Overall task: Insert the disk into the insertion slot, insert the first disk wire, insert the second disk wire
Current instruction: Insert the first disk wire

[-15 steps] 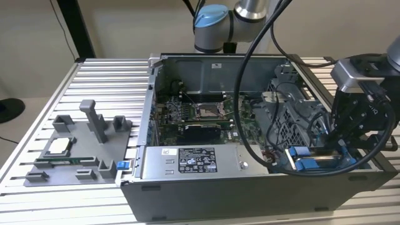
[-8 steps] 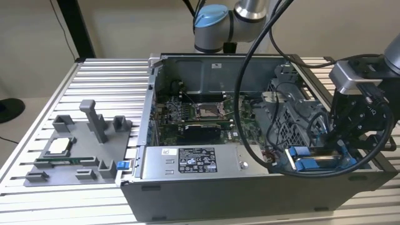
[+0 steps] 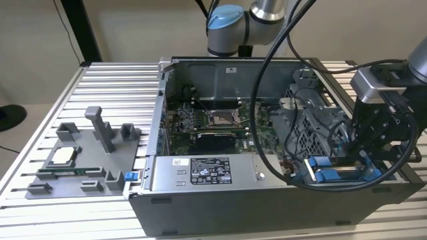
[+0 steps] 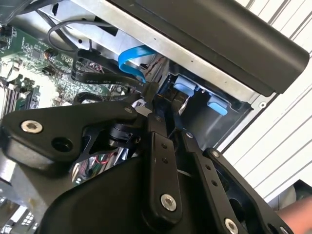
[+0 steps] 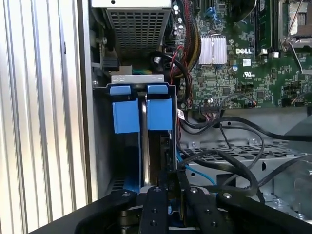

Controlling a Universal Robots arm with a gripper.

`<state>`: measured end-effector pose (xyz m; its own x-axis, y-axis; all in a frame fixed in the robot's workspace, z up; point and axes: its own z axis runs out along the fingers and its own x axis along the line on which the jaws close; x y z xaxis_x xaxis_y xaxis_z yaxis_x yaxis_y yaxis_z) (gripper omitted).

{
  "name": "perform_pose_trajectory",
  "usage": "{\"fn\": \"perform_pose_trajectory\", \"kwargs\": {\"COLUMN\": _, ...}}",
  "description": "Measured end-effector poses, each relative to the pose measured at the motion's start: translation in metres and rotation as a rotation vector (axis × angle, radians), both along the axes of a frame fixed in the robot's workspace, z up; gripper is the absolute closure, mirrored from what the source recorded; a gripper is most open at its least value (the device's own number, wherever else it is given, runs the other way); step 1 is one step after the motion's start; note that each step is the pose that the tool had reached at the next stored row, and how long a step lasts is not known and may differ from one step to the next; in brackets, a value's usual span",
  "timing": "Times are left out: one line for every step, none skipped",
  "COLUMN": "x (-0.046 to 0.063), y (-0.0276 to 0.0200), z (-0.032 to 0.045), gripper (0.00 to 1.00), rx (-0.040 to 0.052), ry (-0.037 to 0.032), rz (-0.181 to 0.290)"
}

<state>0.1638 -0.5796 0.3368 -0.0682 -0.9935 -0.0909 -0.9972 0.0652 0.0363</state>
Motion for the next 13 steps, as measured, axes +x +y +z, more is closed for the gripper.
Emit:
{"fn": "perform_pose_trajectory", "kwargs": {"x": 0.0000, "y": 0.0000, "z": -0.0009, "gripper": 1.00, "rx": 0.0001, "ry": -0.0001, "rz": 0.000}}
{"fn": "perform_pose_trajectory", "kwargs": {"x": 0.0000, "y": 0.0000, "z": -0.0019, "gripper": 1.00, "rx": 0.0000, "ry": -0.0002, "rz": 0.001}}
{"fn": "perform_pose_trajectory", "kwargs": {"x": 0.0000, "y": 0.0000, "z": -0.0032, "gripper": 1.00, "rx": -0.0002, "ry": -0.0003, "rz": 0.001}}
{"fn": "perform_pose_trajectory", "kwargs": {"x": 0.0000, "y": 0.0000, "z": -0.0043, "gripper": 1.00, "rx": -0.0013, "ry": -0.0003, "rz": 0.001}}
{"fn": "perform_pose_trajectory", "kwargs": {"x": 0.0000, "y": 0.0000, "z": -0.0056, "gripper": 1.00, "rx": -0.0018, "ry": -0.0004, "rz": 0.002}}
{"fn": "perform_pose_trajectory", "kwargs": {"x": 0.0000, "y": 0.0000, "z": -0.0069, "gripper": 1.00, "rx": -0.0018, "ry": -0.0004, "rz": 0.002}}
{"fn": "perform_pose_trajectory", "kwargs": {"x": 0.0000, "y": 0.0000, "z": -0.0082, "gripper": 1.00, "rx": -0.0011, "ry": -0.0003, "rz": 0.002}}
{"fn": "perform_pose_trajectory", "kwargs": {"x": 0.0000, "y": 0.0000, "z": -0.0089, "gripper": 1.00, "rx": -0.0003, "ry": -0.0003, "rz": 0.002}}
{"fn": "perform_pose_trajectory", "kwargs": {"x": 0.0000, "y": 0.0000, "z": -0.0090, "gripper": 1.00, "rx": 0.0000, "ry": -0.0003, "rz": 0.002}}
{"fn": "perform_pose_trajectory", "kwargs": {"x": 0.0000, "y": 0.0000, "z": -0.0090, "gripper": 1.00, "rx": -0.0002, "ry": -0.0003, "rz": 0.002}}
{"fn": "perform_pose_trajectory", "kwargs": {"x": 0.0000, "y": 0.0000, "z": -0.0090, "gripper": 1.00, "rx": -0.0002, "ry": -0.0003, "rz": 0.002}}
{"fn": "perform_pose_trajectory", "kwargs": {"x": 0.0000, "y": 0.0000, "z": -0.0090, "gripper": 1.00, "rx": -0.0002, "ry": -0.0003, "rz": 0.002}}
{"fn": "perform_pose_trajectory", "kwargs": {"x": 0.0000, "y": 0.0000, "z": -0.0090, "gripper": 1.00, "rx": -0.0002, "ry": -0.0003, "rz": 0.002}}
